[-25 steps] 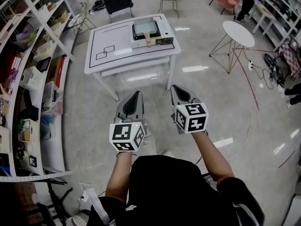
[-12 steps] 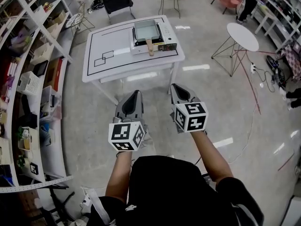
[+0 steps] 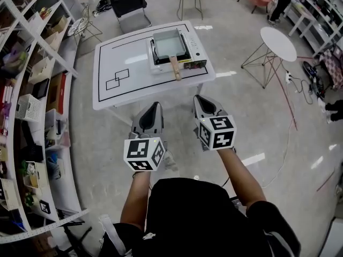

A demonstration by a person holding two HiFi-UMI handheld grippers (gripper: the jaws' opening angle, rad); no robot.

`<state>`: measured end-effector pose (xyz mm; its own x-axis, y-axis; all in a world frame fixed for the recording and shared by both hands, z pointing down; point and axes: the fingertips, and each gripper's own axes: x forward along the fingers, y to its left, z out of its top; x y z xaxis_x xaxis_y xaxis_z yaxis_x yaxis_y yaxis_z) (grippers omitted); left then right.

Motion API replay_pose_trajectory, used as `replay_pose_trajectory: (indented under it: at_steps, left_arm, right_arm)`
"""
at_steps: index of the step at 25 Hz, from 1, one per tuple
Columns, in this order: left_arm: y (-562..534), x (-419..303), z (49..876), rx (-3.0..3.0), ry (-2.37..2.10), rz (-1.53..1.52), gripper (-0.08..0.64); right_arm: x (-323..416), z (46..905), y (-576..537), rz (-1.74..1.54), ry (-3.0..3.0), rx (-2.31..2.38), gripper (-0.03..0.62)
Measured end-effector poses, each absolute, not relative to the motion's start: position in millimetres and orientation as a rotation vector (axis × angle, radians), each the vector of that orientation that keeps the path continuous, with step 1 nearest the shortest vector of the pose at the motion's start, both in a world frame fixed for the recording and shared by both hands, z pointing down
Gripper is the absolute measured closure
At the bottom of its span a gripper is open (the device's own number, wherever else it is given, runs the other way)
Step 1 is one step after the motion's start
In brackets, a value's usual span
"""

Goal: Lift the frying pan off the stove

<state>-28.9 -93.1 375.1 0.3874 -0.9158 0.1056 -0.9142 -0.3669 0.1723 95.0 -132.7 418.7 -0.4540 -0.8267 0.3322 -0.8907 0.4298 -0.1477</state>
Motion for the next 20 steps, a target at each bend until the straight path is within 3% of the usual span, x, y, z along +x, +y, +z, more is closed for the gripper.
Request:
replay_pose_trajectory:
  at_steps: [20]
  left_arm:
    - [-222, -111, 385, 2.483, -1.487, 0.018, 0.552]
  right_arm:
    - [34, 429, -262, 0.516, -2.337, 1.640, 0.591]
